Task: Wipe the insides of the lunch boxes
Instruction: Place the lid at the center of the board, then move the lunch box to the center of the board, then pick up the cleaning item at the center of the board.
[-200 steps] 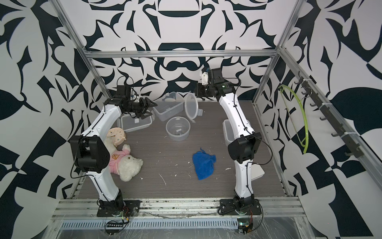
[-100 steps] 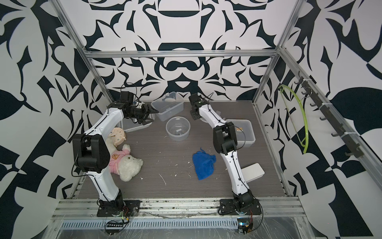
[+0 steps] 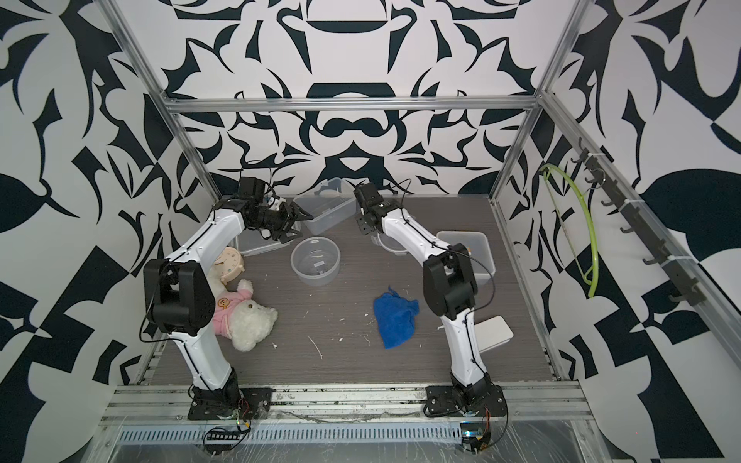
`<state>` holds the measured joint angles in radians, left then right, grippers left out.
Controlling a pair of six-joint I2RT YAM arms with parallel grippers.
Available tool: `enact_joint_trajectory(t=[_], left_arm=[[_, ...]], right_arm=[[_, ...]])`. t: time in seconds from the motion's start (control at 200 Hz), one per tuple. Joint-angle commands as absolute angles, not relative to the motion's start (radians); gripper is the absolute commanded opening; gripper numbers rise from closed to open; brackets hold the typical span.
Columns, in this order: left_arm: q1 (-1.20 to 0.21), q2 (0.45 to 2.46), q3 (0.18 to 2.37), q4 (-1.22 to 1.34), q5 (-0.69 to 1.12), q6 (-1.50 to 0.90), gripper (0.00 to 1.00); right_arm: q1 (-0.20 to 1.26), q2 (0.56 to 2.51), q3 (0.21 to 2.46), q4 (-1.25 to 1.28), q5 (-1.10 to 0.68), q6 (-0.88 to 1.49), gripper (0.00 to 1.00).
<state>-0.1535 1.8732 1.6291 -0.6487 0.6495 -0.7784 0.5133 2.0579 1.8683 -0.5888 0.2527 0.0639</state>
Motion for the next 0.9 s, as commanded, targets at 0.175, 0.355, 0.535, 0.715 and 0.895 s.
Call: enact_joint_trajectory(t=[0.175, 0.355, 0.535, 0.715, 0.895], left_arm=[[-0.158, 1.877, 1.635, -0.869, 0.510, -0.647, 0.75], [-0.158, 1.868, 1.571, -0.932, 0.479, -0.618, 0.76], [-0.160, 1.877, 1.496, -0.951, 0.500, -0.614, 0.76], [-0.160, 1.876, 1.430, -0.902, 0.518, -0.625, 0.77], [-0.160, 1.912, 1.401, -0.852, 0.538, -0.632, 0.77]], right_arm=[[0.595, 1.648, 1.415, -0.701, 0.260, 0.260, 0.64], [0.653, 1.502, 1.156, -0.748, 0.145, 0.393, 0.71], [0.706, 1.485, 1.013, -0.760, 0.104, 0.466, 0.72], [0.709, 1.525, 0.911, -0.647, 0.035, 0.498, 0.68], [0.703, 1.643, 0.928, -0.539, -0.055, 0.471, 0.00]])
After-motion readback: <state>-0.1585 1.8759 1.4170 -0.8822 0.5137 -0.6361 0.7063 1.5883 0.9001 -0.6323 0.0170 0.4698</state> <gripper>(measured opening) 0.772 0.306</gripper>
